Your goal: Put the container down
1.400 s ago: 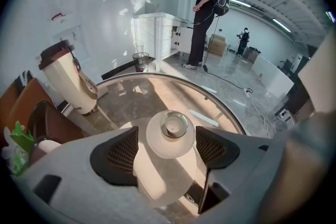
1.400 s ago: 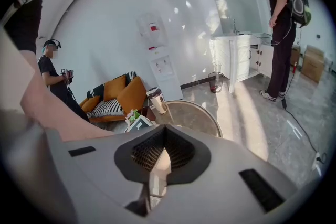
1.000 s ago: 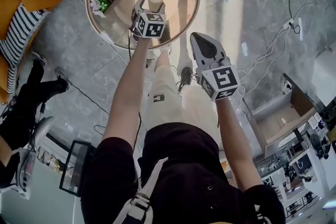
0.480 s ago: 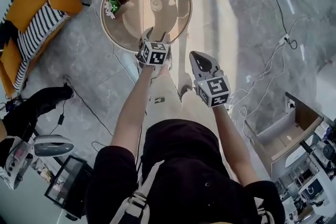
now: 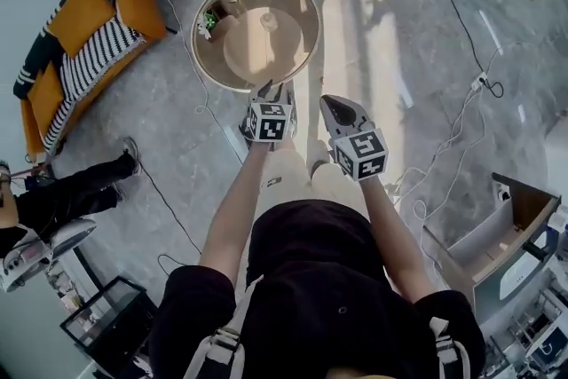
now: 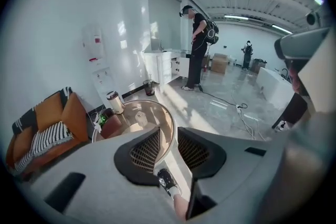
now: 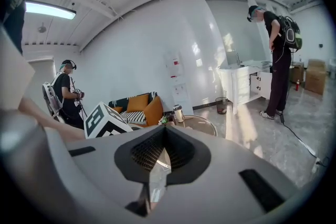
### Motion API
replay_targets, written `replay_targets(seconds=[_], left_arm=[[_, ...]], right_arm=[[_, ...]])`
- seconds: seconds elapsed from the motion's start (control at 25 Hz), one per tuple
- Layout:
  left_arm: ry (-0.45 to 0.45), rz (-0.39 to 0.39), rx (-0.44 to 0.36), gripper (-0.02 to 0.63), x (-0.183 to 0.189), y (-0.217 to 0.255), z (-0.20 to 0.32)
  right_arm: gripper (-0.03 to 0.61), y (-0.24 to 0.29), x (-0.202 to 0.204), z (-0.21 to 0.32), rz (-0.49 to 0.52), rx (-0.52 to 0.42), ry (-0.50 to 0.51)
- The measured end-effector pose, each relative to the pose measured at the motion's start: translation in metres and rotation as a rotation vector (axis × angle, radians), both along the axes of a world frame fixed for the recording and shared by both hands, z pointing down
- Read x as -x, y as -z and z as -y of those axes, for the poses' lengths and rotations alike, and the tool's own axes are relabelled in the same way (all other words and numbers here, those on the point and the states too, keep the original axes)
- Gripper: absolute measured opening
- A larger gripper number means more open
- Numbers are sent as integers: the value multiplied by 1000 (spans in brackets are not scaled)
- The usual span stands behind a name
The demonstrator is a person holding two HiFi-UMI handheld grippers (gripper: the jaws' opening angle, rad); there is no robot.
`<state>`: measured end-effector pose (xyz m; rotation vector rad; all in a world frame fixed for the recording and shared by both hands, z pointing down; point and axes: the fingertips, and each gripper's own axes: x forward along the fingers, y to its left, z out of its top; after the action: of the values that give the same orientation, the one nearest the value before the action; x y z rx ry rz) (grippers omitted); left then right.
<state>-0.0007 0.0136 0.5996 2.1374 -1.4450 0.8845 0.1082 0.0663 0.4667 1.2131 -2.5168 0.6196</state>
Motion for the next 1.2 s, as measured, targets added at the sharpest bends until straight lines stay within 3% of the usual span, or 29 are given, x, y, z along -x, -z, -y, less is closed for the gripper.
replay_targets(seconds=[0.48, 0.72, 0.84, 1.0, 1.2], left_arm=[[65, -126, -189, 37, -13, 148, -110], [53, -215, -286, 20, -8, 210, -149], [67, -266, -331, 18, -1, 234, -170], [90, -338, -373, 18, 7, 259, -190], [62, -326, -388, 18, 17, 269, -195]], right_arm=[[3, 60, -12, -76, 53, -69, 37], [3, 106, -16, -93, 71, -176, 20], [3, 126, -16, -103, 90, -234, -6], [3, 136, -7, -124, 79, -248, 33], [3, 131, 5, -144, 68, -225, 50]])
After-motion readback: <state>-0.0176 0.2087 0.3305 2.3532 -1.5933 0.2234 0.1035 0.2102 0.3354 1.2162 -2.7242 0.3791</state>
